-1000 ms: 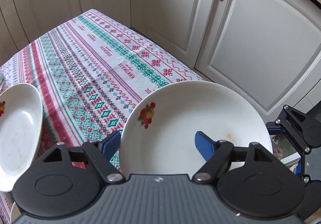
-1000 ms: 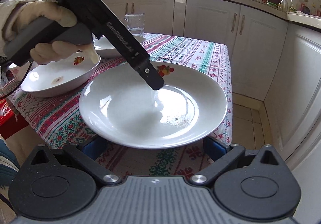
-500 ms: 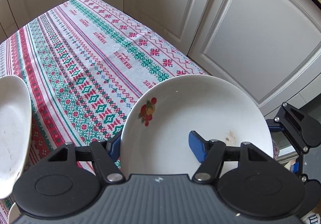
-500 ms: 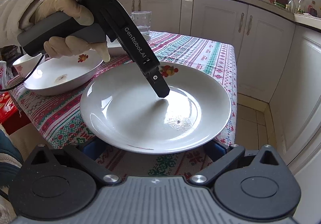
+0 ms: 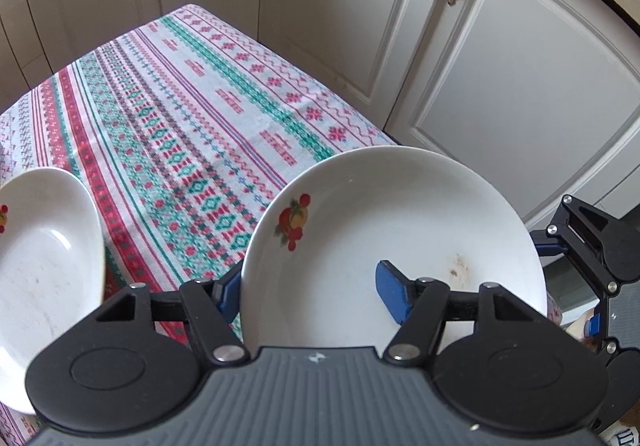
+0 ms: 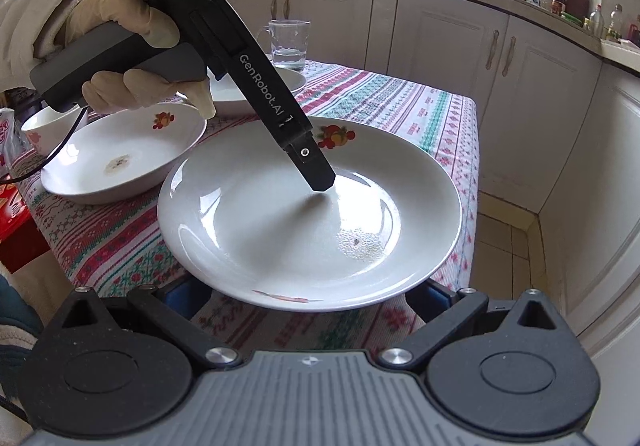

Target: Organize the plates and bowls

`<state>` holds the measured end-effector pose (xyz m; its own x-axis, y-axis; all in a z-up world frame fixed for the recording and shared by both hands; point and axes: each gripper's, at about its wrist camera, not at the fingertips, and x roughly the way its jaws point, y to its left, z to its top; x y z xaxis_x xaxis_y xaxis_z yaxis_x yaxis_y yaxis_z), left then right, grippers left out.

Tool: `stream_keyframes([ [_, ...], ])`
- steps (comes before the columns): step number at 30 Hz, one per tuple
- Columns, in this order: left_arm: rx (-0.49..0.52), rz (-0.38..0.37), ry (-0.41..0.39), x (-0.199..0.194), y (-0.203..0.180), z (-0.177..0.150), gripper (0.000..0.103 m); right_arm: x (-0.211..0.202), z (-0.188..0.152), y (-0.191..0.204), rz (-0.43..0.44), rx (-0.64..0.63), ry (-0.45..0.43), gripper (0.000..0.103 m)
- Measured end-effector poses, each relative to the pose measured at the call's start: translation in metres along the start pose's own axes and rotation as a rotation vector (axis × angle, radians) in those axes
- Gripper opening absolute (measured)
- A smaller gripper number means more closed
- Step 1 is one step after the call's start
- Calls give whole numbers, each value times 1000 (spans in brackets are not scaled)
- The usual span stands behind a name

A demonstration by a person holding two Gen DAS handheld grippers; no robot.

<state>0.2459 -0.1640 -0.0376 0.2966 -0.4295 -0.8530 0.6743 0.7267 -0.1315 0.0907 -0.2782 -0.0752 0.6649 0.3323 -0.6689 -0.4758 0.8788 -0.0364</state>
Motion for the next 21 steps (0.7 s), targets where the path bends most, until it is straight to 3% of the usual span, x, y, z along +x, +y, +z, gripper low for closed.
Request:
stream_keyframes([
  [21,-17,36,-58,30,37,38,66,41,19,-34,20,-15,41,103],
])
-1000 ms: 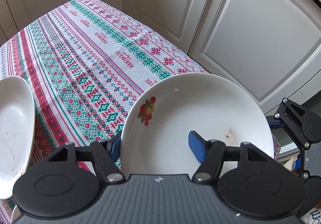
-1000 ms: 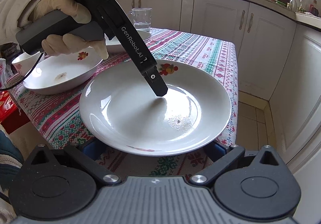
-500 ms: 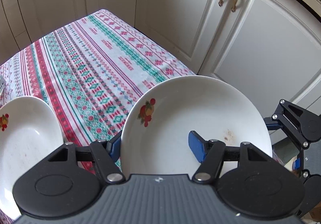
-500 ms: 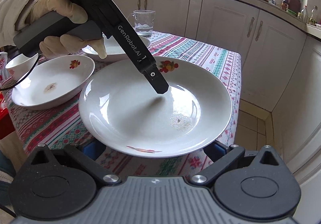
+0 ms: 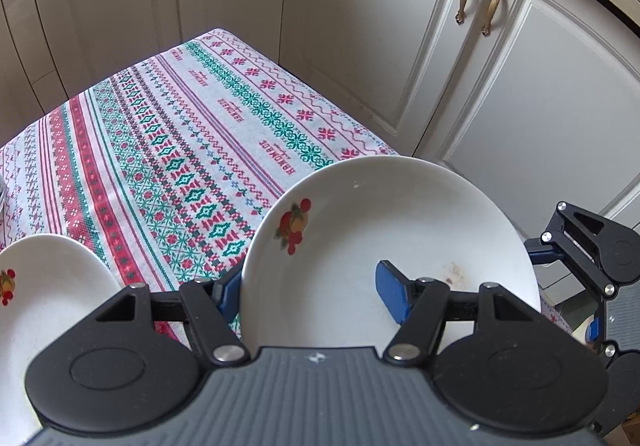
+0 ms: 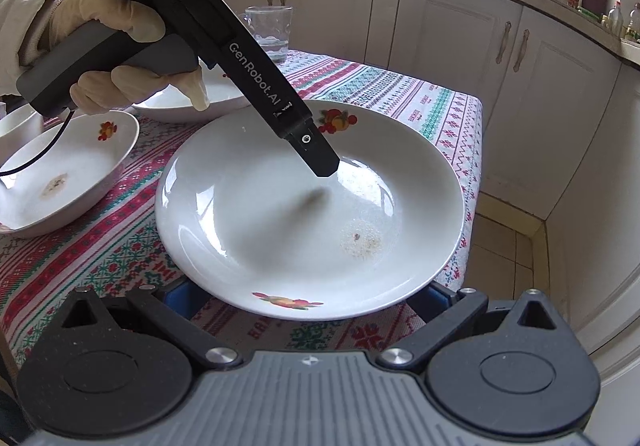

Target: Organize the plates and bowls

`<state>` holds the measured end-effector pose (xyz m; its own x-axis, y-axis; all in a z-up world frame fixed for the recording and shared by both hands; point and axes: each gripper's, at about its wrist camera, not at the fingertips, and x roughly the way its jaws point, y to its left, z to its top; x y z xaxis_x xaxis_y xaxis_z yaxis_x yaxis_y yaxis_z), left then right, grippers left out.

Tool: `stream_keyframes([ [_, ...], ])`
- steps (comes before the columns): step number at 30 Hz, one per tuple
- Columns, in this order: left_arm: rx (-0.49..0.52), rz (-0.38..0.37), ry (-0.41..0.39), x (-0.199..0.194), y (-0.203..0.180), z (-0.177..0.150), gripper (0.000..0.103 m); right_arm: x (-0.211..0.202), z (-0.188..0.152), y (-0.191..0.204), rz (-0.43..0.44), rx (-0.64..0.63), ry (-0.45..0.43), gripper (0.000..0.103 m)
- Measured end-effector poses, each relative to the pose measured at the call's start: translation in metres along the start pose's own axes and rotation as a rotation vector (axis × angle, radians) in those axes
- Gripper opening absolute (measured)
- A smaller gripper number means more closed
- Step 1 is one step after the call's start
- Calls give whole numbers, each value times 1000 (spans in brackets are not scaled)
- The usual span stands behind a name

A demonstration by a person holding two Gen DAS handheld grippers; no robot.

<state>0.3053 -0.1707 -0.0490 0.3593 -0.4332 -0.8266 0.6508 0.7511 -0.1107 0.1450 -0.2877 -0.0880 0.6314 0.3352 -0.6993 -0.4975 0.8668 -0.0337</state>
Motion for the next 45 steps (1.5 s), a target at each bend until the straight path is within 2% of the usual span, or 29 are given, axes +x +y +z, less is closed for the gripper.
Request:
stream_keyframes([
  [16,5,0,-1,11,5,3,66,4,0,-2,-10,32,-2,103],
  [19,11,4,-13,6,4,2,70,3,0,-2,-13,31,-3,103],
  [21,16,25,-23,-2,3,1,79,0,0,-2,-17,30,-3,103],
  [25,34,68,-87,-26,-1,-4,84,-11,-2,2,-11,25,3,103],
  [29,28,80,-140,-54,-6,-13,88,-25,-7,14,-21,21,-7,103],
  [36,-6,139,-219,-100,-22,-48,91,-67,1,43,-36,12,-114,103],
  [38,-28,140,-229,-113,-26,-63,94,-76,4,53,-45,0,-141,103],
  [45,-45,204,-289,-152,-41,-126,95,-91,1,80,-64,23,-189,103],
])
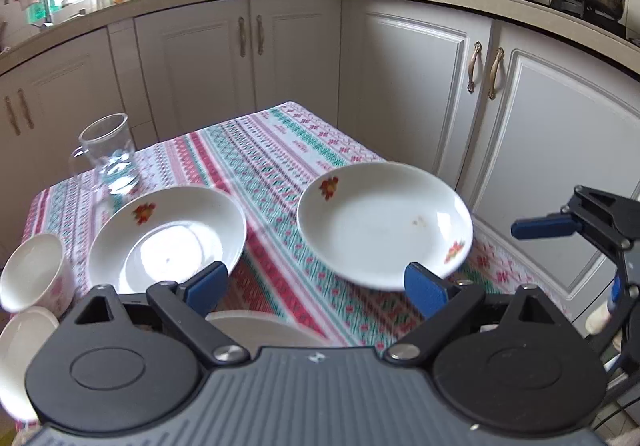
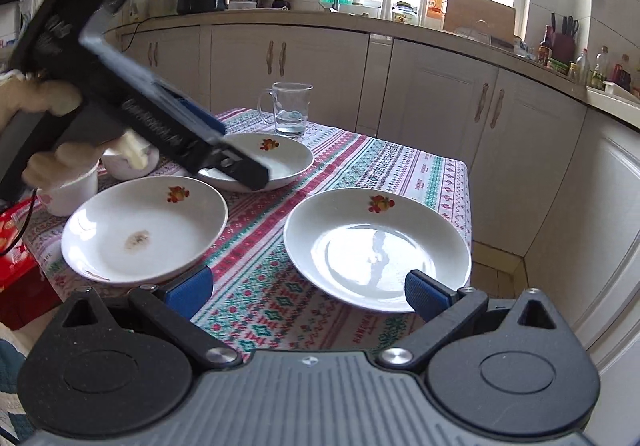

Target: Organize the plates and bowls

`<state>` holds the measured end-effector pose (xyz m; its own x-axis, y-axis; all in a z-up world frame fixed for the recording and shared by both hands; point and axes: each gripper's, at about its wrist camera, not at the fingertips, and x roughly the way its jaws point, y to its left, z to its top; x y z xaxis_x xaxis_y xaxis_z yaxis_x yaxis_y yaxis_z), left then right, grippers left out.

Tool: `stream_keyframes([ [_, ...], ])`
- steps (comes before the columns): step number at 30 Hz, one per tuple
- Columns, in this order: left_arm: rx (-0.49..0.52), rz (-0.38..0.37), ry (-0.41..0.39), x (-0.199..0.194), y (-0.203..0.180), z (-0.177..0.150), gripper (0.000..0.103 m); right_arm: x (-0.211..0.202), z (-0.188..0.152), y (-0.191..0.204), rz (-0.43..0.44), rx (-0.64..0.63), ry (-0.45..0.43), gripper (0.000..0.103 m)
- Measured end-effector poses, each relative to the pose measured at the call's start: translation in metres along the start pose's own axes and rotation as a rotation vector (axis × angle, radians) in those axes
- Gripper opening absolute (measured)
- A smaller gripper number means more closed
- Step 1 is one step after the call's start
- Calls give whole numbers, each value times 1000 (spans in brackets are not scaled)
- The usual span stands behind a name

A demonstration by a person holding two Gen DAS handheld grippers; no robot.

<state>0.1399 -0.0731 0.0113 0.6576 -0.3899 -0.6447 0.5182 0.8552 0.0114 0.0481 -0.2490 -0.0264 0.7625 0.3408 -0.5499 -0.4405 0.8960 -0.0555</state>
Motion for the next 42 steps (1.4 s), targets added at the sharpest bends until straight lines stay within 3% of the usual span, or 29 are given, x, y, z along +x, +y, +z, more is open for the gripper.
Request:
stream_keyframes([
  [10,-15,92,-26,-50,1,-73,95,-2,-14,27,30,33,13,103],
  [22,-85,131,85,-66,29,-132,95,5,-11,49,56,3,48,103],
  [29,-90,134,118,-53,32,-150,95,11,-8,56,70,-20,76,103],
  [42,-144,108,75,-41,40,-154,103,36,-2,63,156,-56,142,103],
])
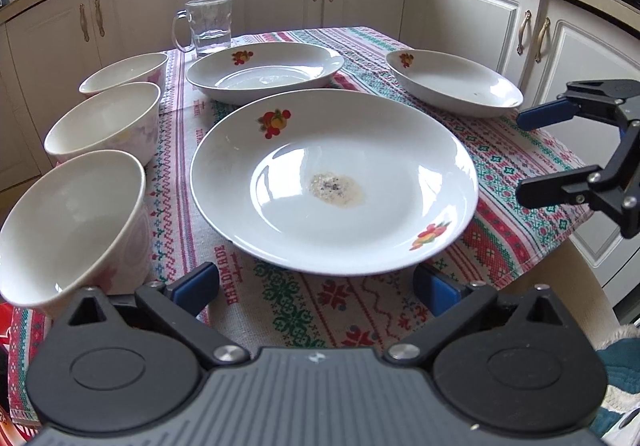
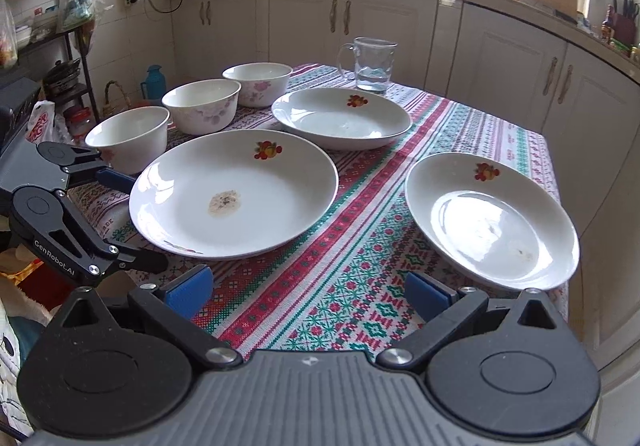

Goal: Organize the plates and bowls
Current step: 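Move the right gripper to the brown-stained white plate and grasp its rim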

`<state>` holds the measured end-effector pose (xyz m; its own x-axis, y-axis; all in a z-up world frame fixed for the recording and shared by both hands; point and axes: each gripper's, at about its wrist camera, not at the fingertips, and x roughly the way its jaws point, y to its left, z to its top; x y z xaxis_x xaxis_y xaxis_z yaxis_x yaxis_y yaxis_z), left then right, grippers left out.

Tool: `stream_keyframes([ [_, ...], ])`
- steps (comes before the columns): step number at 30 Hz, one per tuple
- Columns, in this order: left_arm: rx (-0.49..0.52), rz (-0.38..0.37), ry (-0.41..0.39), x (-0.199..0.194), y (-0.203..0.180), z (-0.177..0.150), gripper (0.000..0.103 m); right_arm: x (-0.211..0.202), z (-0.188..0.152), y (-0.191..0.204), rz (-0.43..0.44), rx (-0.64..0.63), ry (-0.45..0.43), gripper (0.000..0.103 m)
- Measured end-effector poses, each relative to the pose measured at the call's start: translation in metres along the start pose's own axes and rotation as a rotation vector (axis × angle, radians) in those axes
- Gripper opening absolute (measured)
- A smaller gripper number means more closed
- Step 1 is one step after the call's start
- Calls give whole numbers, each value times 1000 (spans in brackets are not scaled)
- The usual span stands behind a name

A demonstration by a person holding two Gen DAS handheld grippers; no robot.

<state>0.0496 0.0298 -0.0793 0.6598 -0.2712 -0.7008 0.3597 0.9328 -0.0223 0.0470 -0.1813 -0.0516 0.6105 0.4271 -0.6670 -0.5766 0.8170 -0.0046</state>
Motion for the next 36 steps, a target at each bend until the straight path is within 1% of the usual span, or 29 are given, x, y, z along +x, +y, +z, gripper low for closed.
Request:
stream_keyframes([
  [7,-31,30,1,1,-2,1,103,20,12,2,75,-49,22,103],
  [12,-44,47,-5,1,-3,2,103,32,28,1,140,-99,26,103],
  [16,-28,38,-11,2,-5,2,103,41,43,-2,181,-132,31,103],
  [20,13,29,-22,2,-9,4,102,52,53,-6,222,-142,46,103],
  [22,25,12,-30,2,-10,5,102,57,58,-7,239,-155,55,103],
  [27,14,-31,-54,0,-7,5,101,71,69,-9,266,-186,84,103],
  [36,12,-54,-53,2,-4,5,101,105,93,-27,332,-126,120,103],
])
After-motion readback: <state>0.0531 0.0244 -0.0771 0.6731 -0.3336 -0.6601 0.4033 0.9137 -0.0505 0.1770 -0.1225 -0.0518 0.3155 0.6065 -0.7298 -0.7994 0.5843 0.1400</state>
